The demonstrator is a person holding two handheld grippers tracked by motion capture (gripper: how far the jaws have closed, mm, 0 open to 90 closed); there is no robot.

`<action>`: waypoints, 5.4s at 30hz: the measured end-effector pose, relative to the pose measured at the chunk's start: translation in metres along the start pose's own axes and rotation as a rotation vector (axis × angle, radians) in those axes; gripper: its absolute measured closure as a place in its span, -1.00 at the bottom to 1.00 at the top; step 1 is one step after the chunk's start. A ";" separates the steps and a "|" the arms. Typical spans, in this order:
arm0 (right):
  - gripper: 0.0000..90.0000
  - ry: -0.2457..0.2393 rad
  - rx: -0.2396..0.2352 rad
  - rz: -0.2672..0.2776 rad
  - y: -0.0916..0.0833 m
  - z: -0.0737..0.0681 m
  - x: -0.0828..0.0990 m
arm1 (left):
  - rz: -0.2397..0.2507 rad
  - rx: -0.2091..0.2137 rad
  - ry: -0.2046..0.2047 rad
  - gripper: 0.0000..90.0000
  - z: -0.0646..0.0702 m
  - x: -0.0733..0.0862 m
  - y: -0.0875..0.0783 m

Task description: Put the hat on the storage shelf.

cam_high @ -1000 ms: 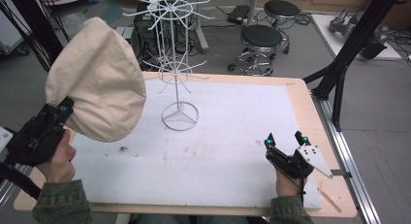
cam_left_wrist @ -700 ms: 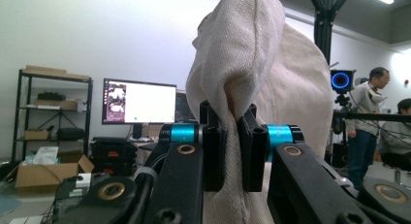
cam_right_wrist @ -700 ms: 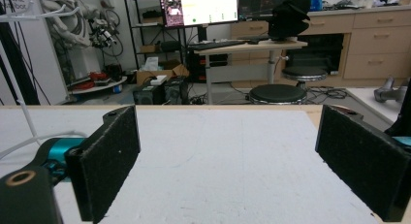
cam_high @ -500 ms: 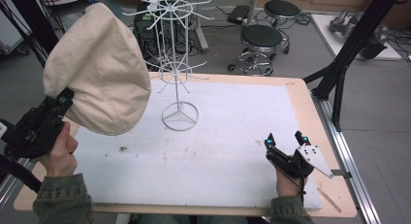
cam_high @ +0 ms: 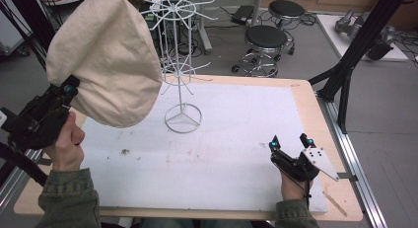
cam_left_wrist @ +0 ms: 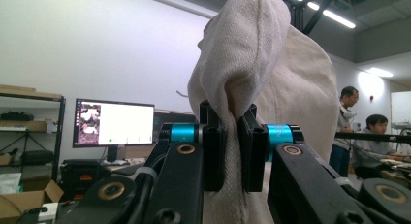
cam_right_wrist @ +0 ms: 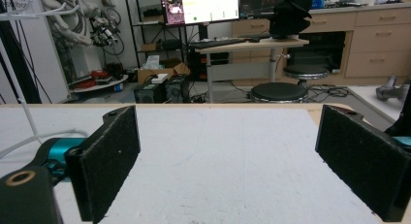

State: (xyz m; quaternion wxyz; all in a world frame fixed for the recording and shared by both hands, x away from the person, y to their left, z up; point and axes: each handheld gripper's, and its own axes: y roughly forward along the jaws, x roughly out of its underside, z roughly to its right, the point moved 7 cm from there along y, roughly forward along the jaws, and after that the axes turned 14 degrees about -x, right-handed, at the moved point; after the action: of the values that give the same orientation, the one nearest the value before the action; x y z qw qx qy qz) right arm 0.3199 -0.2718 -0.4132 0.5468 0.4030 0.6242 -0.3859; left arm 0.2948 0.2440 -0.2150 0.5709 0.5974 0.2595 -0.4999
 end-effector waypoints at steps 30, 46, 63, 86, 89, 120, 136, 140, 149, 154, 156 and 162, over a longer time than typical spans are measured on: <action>-0.82 -0.005 -0.010 -0.003 0.000 0.000 0.000 | 0.070 0.097 -0.058 0.85 0.048 -0.024 0.058; -0.83 -0.005 -0.014 -0.003 0.000 0.000 0.000 | 0.002 0.079 -0.050 0.85 0.060 -0.004 0.089; -0.82 -0.003 -0.018 -0.006 0.000 -0.001 0.000 | -0.174 0.023 -0.041 0.85 0.044 0.064 0.085; -0.82 -0.010 -0.017 -0.009 0.000 -0.001 0.001 | -0.169 0.022 -0.072 0.83 0.034 0.073 0.079; -0.82 -0.010 -0.016 -0.010 0.000 -0.001 0.001 | -0.157 0.018 -0.084 0.79 0.033 0.072 0.079; -0.83 -0.008 -0.014 -0.009 0.000 -0.001 0.001 | 0.002 -0.049 -0.085 -0.36 0.014 0.053 0.056; -0.82 -0.011 -0.017 -0.014 0.001 -0.002 0.002 | -0.017 -0.216 -0.006 -0.36 -0.027 0.060 0.029; -0.83 -0.009 -0.017 -0.013 0.001 -0.002 0.001 | -0.027 -0.243 0.008 -0.36 -0.035 0.064 0.020; -0.82 -0.011 -0.017 -0.013 0.001 -0.002 0.002 | -0.073 -0.284 0.052 -0.36 -0.048 0.075 0.000; -0.82 -0.012 -0.017 -0.015 0.001 -0.002 0.002 | -0.118 -0.298 0.062 -0.37 -0.055 0.088 -0.010; -0.82 -0.011 -0.017 -0.015 0.001 -0.002 0.002 | -0.132 -0.308 0.074 -0.38 -0.057 0.094 -0.015; -0.83 -0.014 -0.015 -0.015 0.001 -0.002 0.002 | -0.166 -0.349 0.075 -0.39 -0.066 0.109 -0.028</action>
State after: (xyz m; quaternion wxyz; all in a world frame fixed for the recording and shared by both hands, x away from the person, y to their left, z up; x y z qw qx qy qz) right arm 0.3198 -0.2691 -0.4147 0.5513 0.3915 0.6261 -0.3883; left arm 0.3293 0.2840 -0.3340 0.6125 0.4840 0.4118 -0.4701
